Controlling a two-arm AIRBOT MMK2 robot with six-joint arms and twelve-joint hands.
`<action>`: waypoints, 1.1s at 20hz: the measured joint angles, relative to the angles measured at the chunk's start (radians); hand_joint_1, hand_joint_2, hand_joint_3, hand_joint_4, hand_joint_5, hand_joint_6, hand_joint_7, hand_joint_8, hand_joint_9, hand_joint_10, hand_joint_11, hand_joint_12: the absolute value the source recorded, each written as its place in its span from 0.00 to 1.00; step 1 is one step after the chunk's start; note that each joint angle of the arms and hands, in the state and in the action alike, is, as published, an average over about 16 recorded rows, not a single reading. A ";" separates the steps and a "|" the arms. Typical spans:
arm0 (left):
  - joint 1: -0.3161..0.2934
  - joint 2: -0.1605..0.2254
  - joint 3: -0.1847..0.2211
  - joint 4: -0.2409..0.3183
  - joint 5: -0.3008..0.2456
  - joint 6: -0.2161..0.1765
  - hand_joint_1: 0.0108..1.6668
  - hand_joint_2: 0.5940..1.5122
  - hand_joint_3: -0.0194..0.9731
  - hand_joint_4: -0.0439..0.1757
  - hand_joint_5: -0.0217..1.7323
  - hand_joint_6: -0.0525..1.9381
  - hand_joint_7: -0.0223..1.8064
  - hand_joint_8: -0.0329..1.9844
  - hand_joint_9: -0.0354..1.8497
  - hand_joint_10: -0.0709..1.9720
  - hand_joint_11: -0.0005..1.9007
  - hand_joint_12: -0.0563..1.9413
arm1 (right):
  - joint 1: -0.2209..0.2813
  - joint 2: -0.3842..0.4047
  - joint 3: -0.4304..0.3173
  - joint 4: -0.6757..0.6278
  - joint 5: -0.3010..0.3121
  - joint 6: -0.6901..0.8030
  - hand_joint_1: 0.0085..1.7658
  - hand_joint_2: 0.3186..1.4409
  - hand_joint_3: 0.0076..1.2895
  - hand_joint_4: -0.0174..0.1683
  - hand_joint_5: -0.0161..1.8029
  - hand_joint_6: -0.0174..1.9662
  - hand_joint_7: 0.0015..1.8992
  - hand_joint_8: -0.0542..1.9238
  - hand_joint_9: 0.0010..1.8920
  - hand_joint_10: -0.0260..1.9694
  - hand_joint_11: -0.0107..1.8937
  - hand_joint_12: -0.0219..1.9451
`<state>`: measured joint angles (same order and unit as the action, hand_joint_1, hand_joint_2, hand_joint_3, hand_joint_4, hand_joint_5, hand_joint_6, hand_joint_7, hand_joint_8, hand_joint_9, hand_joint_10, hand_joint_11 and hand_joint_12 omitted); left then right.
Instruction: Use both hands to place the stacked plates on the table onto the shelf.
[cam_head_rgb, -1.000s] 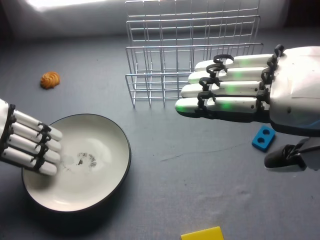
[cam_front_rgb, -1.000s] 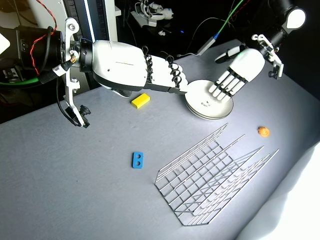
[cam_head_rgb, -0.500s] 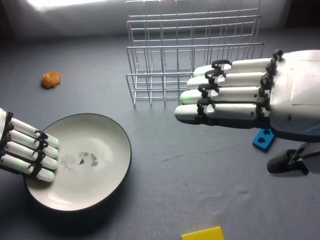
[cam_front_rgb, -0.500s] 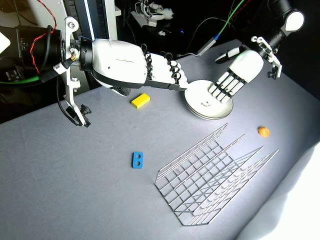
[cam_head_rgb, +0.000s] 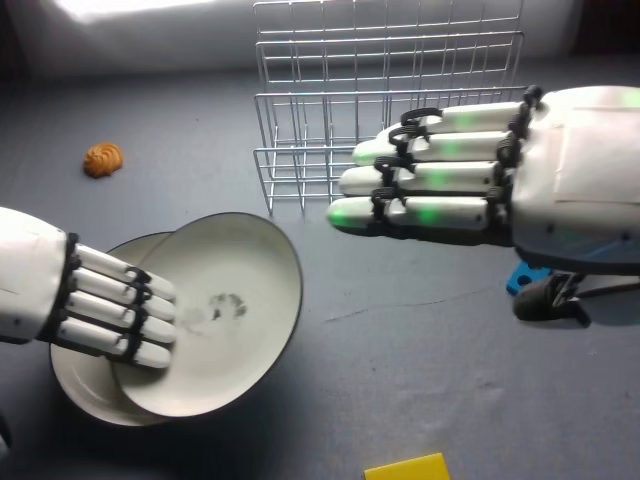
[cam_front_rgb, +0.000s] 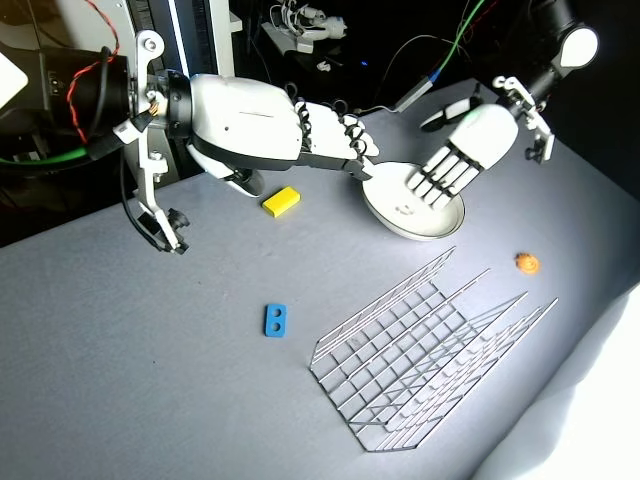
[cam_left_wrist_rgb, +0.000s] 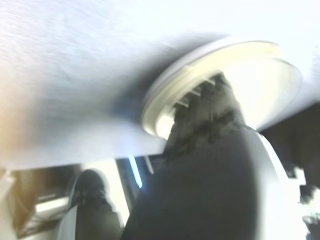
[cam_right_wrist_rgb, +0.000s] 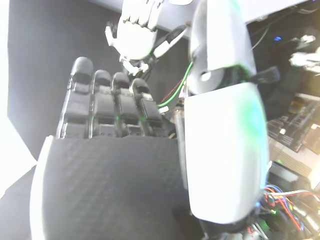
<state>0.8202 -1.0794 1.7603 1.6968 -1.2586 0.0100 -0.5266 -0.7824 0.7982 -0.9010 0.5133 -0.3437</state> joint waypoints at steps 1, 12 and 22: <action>-0.002 -0.001 -0.009 -0.001 0.006 -0.001 0.00 0.50 0.05 0.19 0.01 0.02 0.01 0.01 0.02 0.04 0.01 0.03 | 0.004 -0.015 0.008 0.000 -0.008 -0.006 0.71 0.55 0.01 0.10 0.02 0.02 0.01 0.03 0.01 0.02 0.02 0.17; -0.034 -0.013 -0.067 0.004 0.048 -0.021 0.00 0.50 0.04 0.19 0.01 0.02 0.00 0.01 0.03 0.04 0.01 0.03 | 0.035 -0.256 0.153 0.006 -0.092 -0.071 0.71 0.56 0.01 0.10 0.02 0.02 0.01 0.03 0.01 0.02 0.02 0.18; -0.051 -0.016 -0.068 0.014 0.054 -0.045 0.00 0.51 0.04 0.19 0.02 0.02 0.00 0.01 0.03 0.04 0.01 0.03 | 0.028 -0.461 0.287 0.012 -0.163 -0.109 0.70 0.58 0.01 0.10 0.02 0.02 0.01 0.03 0.01 0.02 0.02 0.16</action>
<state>0.7693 -1.0958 1.6923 1.7107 -1.2044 -0.0348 -0.4985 -1.2438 1.0856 -0.8893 0.3506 -0.4526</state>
